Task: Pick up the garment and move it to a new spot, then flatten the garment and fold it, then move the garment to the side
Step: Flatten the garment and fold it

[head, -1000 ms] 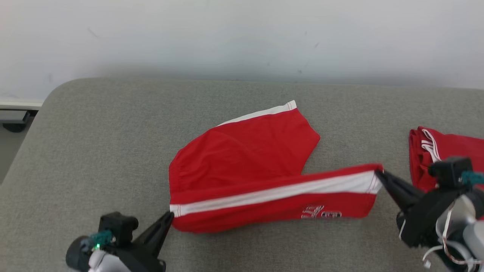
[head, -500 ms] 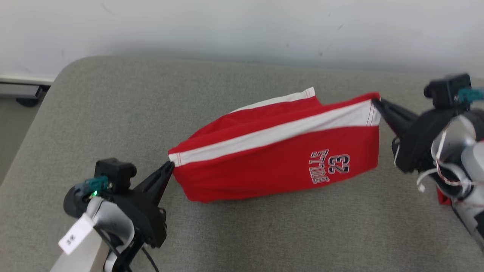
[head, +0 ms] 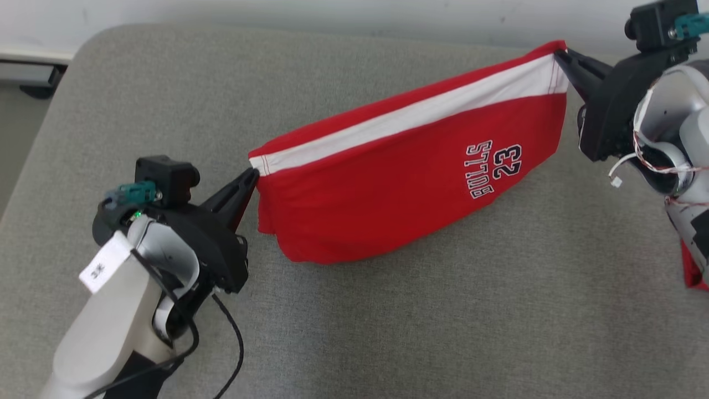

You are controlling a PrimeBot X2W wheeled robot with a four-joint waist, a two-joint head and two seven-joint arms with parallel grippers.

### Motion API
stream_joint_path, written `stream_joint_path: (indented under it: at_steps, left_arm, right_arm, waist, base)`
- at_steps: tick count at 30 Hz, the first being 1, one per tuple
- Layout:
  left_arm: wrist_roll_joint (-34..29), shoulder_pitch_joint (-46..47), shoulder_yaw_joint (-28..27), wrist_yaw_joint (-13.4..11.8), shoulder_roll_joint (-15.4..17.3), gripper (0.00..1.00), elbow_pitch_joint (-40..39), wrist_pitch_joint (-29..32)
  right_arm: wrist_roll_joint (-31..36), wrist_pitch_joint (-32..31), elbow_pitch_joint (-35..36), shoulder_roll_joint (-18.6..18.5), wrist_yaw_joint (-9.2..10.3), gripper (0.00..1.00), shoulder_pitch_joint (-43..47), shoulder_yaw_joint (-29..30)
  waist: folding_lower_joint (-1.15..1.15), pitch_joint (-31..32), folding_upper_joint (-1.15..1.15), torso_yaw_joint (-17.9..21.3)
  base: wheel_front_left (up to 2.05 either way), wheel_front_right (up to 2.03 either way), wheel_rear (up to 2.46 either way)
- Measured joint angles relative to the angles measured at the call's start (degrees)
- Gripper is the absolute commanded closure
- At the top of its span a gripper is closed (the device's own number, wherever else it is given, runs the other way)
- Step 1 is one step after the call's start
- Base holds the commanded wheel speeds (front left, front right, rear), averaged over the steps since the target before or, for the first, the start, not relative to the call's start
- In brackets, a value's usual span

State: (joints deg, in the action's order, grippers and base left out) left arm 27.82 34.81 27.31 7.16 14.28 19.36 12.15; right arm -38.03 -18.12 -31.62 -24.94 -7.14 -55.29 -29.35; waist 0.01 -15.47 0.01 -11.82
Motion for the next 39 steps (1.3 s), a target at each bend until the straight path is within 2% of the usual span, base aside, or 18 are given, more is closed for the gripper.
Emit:
stream_joint_path:
  at_steps: [9,17,30,31,32,33,34,39]
  left_arm:
    - [1.52,6.30,1.75,0.00,-2.13,1.00,6.03,-1.19]
    - [1.71,10.76,3.37,0.00,-3.77,1.00,10.76,-3.53]
    - [2.43,14.28,5.80,0.00,-5.99,1.00,18.46,-8.26]
    - [2.49,14.46,5.97,0.00,-6.15,1.00,19.06,-8.76]
    - [2.55,14.73,6.06,0.00,-6.30,0.63,19.76,-9.22]
    - [2.56,14.90,6.08,0.00,-6.36,0.34,20.34,-9.70]
    - [2.56,14.96,6.05,0.00,-6.46,0.00,20.85,-10.25]
    - [2.60,14.95,6.31,0.00,-6.89,0.00,22.76,-12.41]
  right_arm:
    - [0.02,1.77,-5.80,0.27,0.00,1.00,-6.22,-4.17]
    - [0.78,6.05,-9.90,0.70,0.00,1.00,-10.60,-6.65]
    - [1.03,11.44,-16.81,3.21,-0.01,1.00,-13.37,-12.37]
    - [1.03,11.91,-17.41,3.30,-0.01,0.96,-13.41,-12.49]
    - [1.02,12.18,-18.36,3.53,-0.01,0.09,-13.43,-12.68]
    - [1.02,12.41,-18.86,3.57,-0.01,0.00,-13.41,-13.11]
    - [1.01,12.91,-19.22,3.55,-0.01,0.00,-13.41,-13.49]
    - [0.74,14.93,-20.93,3.26,-0.01,0.00,-13.39,-14.39]
  waist:
    - [0.00,-5.40,0.00,-1.06]
    - [0.00,-9.30,0.01,-2.29]
    - [-0.01,-11.20,0.00,-4.36]
    - [-0.01,-11.20,0.00,-4.37]
    - [-0.01,-11.15,0.00,-4.37]
    - [-0.01,-11.04,0.00,-4.35]
    - [-0.01,-10.95,0.00,-4.32]
    - [-0.01,-10.09,0.00,-4.23]
  base:
    - [0.00,0.00,0.00]
    - [0.00,0.00,0.00]
    - [0.00,0.00,0.00]
    - [0.00,0.00,0.00]
    - [0.00,0.00,0.00]
    - [0.00,0.00,0.00]
    - [0.00,0.00,0.00]
    - [0.00,0.00,0.00]
